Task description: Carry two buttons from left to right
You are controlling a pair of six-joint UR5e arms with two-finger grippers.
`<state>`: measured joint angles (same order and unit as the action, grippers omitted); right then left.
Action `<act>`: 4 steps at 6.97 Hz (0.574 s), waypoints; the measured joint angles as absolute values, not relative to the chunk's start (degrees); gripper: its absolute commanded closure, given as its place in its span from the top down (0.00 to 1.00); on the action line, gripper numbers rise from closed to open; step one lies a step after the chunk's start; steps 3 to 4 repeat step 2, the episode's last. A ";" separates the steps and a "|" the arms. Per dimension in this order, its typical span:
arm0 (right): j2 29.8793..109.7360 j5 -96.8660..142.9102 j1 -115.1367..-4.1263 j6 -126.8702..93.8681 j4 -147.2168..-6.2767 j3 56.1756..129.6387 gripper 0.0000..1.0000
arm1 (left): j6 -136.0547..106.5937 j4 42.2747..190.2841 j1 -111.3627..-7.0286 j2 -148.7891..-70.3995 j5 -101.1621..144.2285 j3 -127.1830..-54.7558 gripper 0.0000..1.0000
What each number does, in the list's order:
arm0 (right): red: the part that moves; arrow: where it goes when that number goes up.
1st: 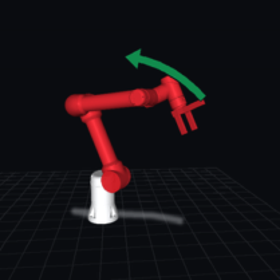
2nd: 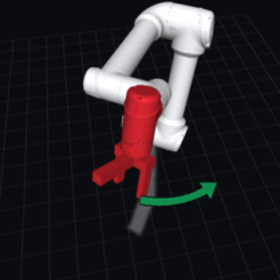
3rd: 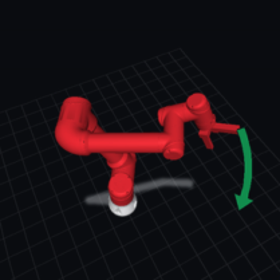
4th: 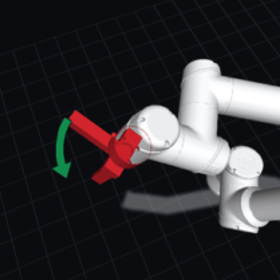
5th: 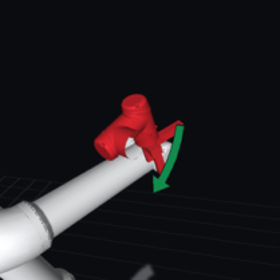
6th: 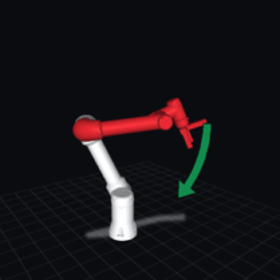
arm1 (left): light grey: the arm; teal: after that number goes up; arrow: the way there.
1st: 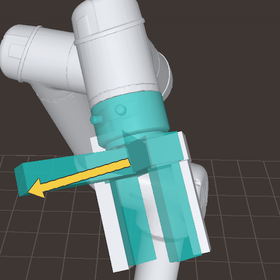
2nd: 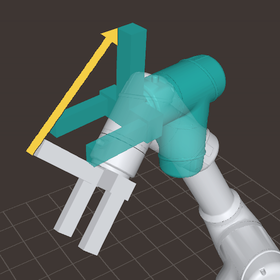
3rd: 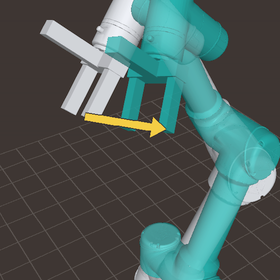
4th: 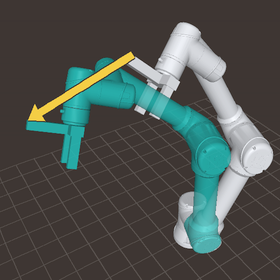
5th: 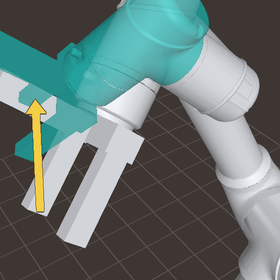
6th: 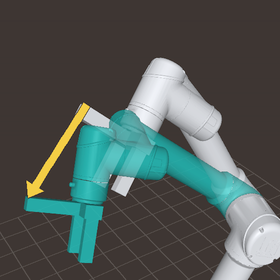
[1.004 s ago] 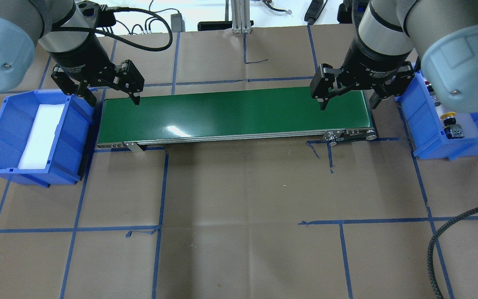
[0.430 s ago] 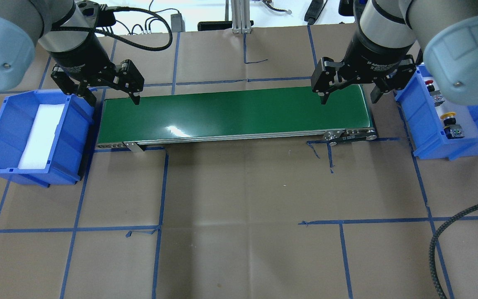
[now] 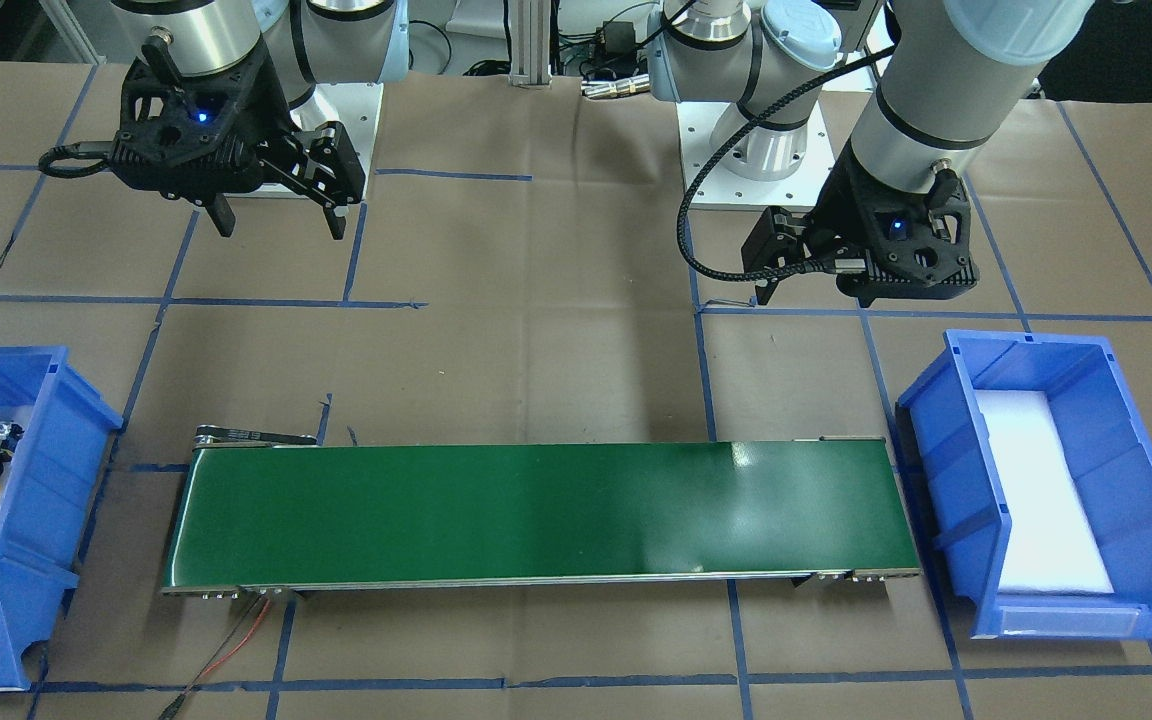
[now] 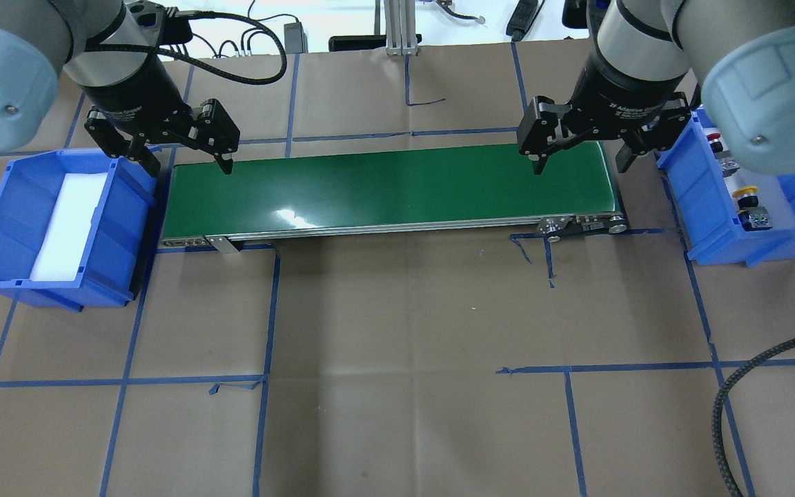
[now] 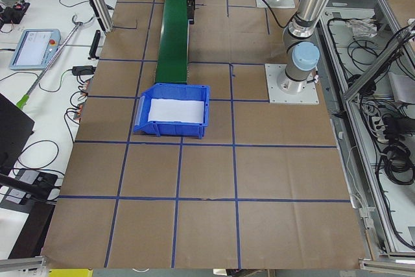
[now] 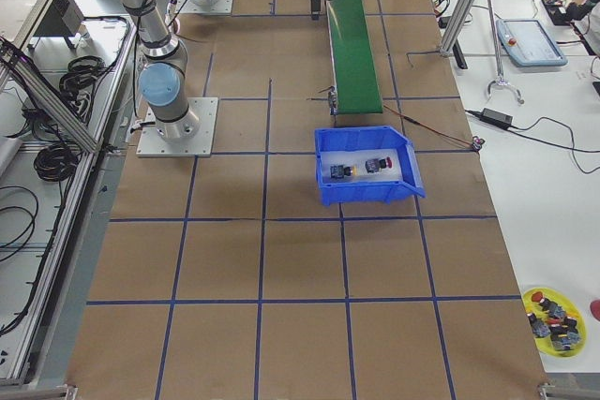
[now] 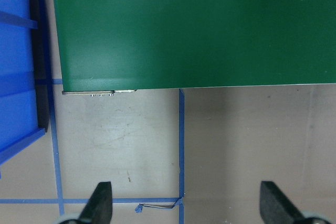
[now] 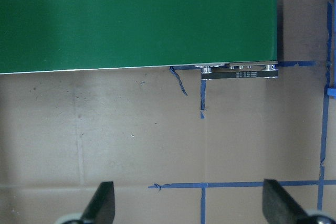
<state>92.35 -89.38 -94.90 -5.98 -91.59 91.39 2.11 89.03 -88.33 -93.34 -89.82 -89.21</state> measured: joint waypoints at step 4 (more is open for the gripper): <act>92.11 -89.39 -94.92 -5.98 -91.62 91.40 1.00 | 2.11 89.03 -88.33 -93.34 -89.82 -89.21 1.00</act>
